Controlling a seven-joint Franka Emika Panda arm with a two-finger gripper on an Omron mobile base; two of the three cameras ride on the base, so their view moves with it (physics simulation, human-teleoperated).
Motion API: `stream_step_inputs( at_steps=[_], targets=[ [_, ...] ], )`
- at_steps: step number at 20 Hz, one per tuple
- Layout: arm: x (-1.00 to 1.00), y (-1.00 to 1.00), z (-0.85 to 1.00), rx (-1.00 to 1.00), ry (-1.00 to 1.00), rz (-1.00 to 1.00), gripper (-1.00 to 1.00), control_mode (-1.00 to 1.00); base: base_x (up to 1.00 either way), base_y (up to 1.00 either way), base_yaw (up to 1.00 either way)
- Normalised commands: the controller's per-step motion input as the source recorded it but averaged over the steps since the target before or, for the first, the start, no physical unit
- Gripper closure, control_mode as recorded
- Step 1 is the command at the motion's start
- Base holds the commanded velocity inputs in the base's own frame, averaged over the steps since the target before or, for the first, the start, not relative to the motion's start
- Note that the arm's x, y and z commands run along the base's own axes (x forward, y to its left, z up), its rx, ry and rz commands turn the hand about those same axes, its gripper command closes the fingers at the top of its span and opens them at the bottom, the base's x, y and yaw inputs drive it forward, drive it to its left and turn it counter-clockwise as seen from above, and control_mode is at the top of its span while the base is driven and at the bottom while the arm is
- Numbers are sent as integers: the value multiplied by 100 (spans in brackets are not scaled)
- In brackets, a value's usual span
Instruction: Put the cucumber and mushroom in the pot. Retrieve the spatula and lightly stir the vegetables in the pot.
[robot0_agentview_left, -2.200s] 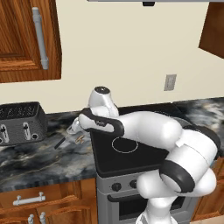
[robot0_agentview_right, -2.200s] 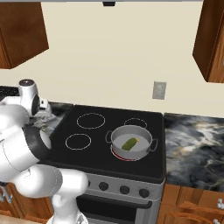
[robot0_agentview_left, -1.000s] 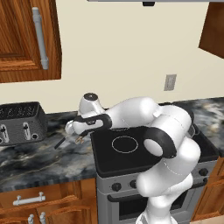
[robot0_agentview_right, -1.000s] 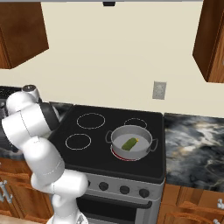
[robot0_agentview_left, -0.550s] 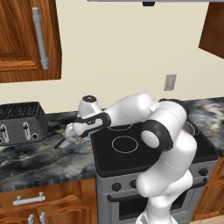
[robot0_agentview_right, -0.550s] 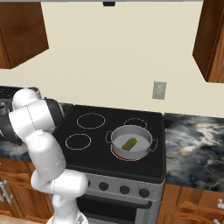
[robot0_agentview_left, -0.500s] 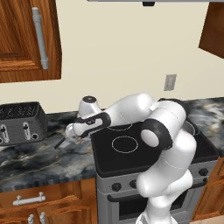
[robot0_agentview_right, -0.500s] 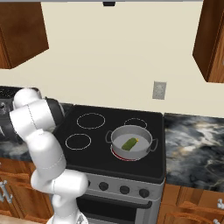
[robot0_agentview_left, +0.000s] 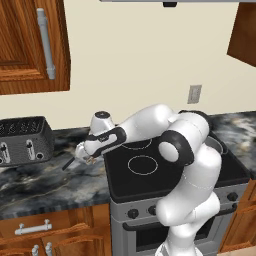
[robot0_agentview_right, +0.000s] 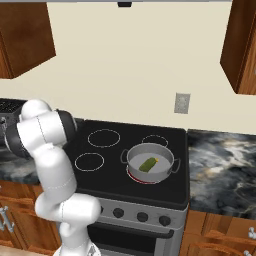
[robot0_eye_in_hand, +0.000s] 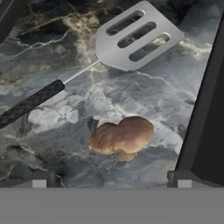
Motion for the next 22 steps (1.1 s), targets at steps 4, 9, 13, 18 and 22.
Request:
stream_step_inputs(
  at_steps=[4, 9, 13, 18, 22],
  targets=[
    [21, 0, -1, 0, 1, -15, -100, -100, 0, 0, 0],
    [7, 1, 0, 0, 6, -21, -100, -100, 0, 0, 0],
    [0, 3, -1, 0, 4, -14, -100, -100, 0, 0, 0],
    [9, 0, -14, 0, 4, -3, -100, -100, 0, 0, 0],
    [22, 1, -23, 0, 4, -2, -100, -100, 0, 0, 0]
  ],
)
